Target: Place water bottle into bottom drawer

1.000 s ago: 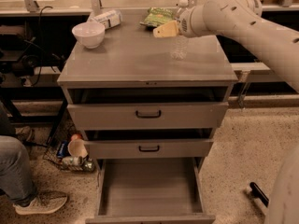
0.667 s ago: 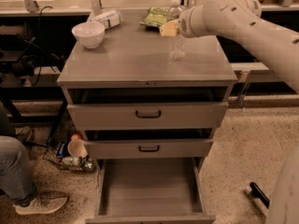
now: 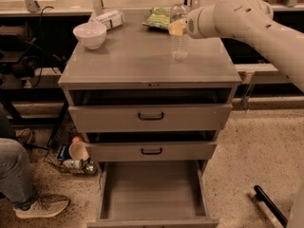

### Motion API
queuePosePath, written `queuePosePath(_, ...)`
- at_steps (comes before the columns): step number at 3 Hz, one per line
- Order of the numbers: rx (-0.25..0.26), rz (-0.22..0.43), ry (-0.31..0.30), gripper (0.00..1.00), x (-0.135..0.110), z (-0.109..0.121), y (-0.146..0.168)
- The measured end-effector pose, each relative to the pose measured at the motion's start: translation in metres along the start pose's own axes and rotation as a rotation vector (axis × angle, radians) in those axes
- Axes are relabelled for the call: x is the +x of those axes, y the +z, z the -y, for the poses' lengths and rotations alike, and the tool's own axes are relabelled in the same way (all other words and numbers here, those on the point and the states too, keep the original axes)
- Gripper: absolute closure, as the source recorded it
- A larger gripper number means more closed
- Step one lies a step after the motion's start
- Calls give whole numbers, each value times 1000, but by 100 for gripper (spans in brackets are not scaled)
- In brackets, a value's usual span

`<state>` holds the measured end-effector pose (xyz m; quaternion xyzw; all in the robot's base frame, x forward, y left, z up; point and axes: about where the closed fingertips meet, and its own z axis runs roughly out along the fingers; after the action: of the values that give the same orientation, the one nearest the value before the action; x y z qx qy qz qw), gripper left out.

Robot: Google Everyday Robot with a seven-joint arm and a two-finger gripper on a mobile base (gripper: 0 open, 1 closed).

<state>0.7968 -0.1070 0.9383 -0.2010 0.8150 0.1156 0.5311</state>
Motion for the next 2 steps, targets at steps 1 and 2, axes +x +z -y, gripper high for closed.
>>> queuePosePath(1, -57, 48, -15, 100, -9, 2, -28)
queuePosePath(2, -138, 52, -88, 100, -11, -4, -85)
